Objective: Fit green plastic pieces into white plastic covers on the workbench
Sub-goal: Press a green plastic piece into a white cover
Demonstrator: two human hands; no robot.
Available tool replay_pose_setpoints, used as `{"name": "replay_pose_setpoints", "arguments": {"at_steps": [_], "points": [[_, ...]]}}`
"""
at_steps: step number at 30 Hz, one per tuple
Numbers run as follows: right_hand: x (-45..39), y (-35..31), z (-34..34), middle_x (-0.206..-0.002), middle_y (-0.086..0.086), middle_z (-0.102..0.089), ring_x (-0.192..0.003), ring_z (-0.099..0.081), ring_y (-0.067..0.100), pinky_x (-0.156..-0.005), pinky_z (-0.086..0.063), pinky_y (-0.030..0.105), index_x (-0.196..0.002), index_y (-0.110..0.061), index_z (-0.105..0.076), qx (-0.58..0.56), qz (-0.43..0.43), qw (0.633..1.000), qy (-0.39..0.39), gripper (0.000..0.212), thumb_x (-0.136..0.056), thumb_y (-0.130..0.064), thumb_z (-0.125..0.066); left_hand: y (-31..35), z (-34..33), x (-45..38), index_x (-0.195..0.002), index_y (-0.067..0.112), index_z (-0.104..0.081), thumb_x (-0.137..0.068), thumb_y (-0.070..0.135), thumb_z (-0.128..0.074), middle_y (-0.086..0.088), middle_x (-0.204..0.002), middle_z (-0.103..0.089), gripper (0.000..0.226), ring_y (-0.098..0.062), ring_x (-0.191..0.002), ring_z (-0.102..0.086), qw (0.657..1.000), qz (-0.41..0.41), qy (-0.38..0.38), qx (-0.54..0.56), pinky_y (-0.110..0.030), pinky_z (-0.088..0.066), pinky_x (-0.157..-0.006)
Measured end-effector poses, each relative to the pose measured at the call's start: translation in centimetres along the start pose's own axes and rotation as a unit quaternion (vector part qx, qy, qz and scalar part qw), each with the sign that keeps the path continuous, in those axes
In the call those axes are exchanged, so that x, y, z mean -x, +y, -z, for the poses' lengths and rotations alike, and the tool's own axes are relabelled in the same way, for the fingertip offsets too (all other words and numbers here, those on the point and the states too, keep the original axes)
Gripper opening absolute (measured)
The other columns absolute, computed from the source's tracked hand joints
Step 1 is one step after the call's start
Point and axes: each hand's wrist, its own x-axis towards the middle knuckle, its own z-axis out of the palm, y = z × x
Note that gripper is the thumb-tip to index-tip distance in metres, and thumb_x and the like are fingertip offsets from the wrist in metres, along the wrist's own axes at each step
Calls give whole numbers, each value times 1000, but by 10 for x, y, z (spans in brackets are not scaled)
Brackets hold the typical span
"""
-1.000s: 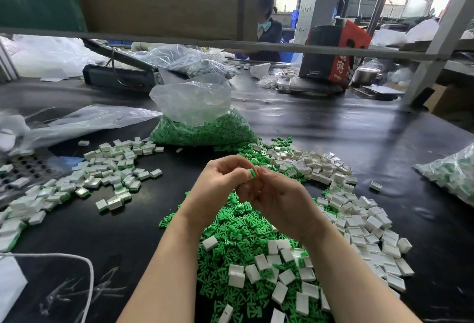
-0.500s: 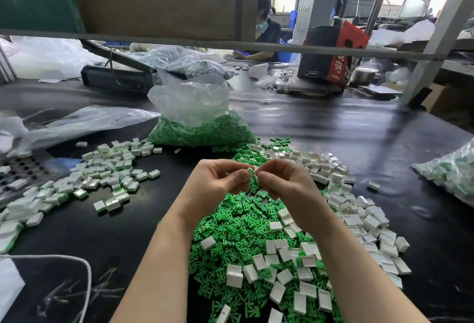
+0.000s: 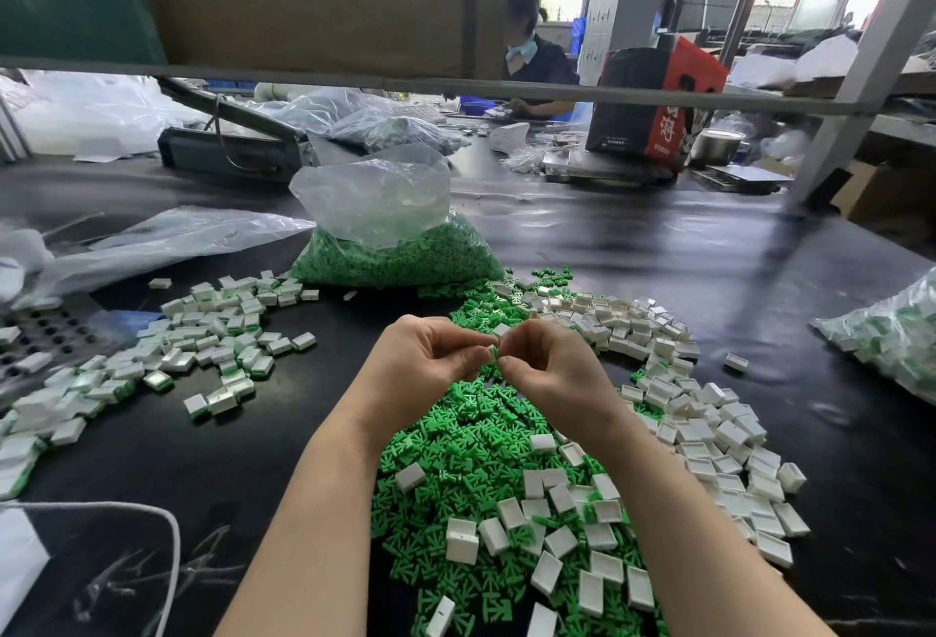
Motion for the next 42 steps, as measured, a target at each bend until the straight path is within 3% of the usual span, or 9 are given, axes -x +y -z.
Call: {"name": "replay_pose_setpoints", "arguments": {"at_steps": [3, 8, 12, 16, 21, 28, 33, 36, 42], "points": [[0, 1, 0, -68, -1, -58, -62, -52, 13, -58, -45, 32, -79, -15, -61, 15, 4, 1000, -5, 15, -86, -2, -64, 0, 0, 0, -88, 29, -76, -82, 9, -74, 11, -70, -68, 22, -8, -67, -65, 1000, -2, 0, -11, -33, -58, -70], [1, -1, 0, -64, -7, -53, -57, -44, 6, -55, -37, 21, -75, -16, -59, 43, 3, 999, -18, 17, -87, -3, -63, 0, 0, 1, -89, 30, -78, -83, 8, -74, -3, -76, -67, 23, -28, -74, -66, 999, -2, 0, -35, -48, -56, -71], [2, -2, 0, -63, -6, -50, -56, -42, 8, -54, -35, 23, -73, -15, -57, 46, -3, 999, -18, 19, -87, -5, -62, 0, 0, 1, -89, 30, -78, -82, 7, -75, -8, -78, -67, 25, -28, -73, -65, 998, -6, -7, -56, -42, -55, -69], [2, -1, -2, -63, -5, -50, -55, -40, 9, -53, -35, 24, -73, -11, -58, 77, -3, 997, -13, 14, -86, -9, -63, -1, -1, 1, -91, 23, -78, -82, 5, -74, 6, -70, -68, 20, -6, -64, -63, 998, -1, -14, -69, -27, -54, -65], [3, 0, -5, -61, -5, -47, -51, -36, 7, -47, -30, 18, -73, -12, -53, 90, -24, 996, -15, 15, -87, -12, -59, 1, -2, 2, -90, 22, -78, -84, 5, -73, -3, -73, -74, 19, -10, -66, -65, 999, 11, -21, -47, -30, -56, -70], [4, -1, -4, -68, 4, -52, -58, -40, 14, -53, -33, 30, -82, -1, -55, 98, -46, 994, -21, 14, -90, -12, -55, 1, -4, 2, -87, 25, -77, -86, 5, -69, 4, -68, -72, 22, -6, -64, -64, 999, 12, -33, -34, -20, -52, -64], [4, -5, 3, -73, 12, -61, -67, -52, 24, -65, -47, 55, -84, -6, -58, 11, -49, 999, -15, 8, -90, -4, -54, -4, 2, 1, -91, 20, -78, -86, 10, -72, -1, -79, -76, 13, -26, -81, -71, 999, 34, 3, -19, -46, -58, -82], [4, -6, 0, -77, 23, -65, -65, -54, 24, -61, -47, 52, -86, -2, -62, -4, -30, 999, -20, 13, -91, -14, -66, -5, 2, 2, -95, 16, -78, -86, 11, -72, -3, -80, -76, 12, -25, -80, -72, 999, 32, 0, -23, -46, -58, -81], [2, -4, 1, -69, 4, -66, -64, -59, 16, -64, -49, 36, -78, -9, -62, -49, -48, 998, -10, 13, -87, -13, -70, -4, 2, 2, -92, 18, -78, -86, 12, -72, 0, -78, -75, 11, -19, -75, -71, 999, 34, -1, -26, -40, -60, -77]]}}
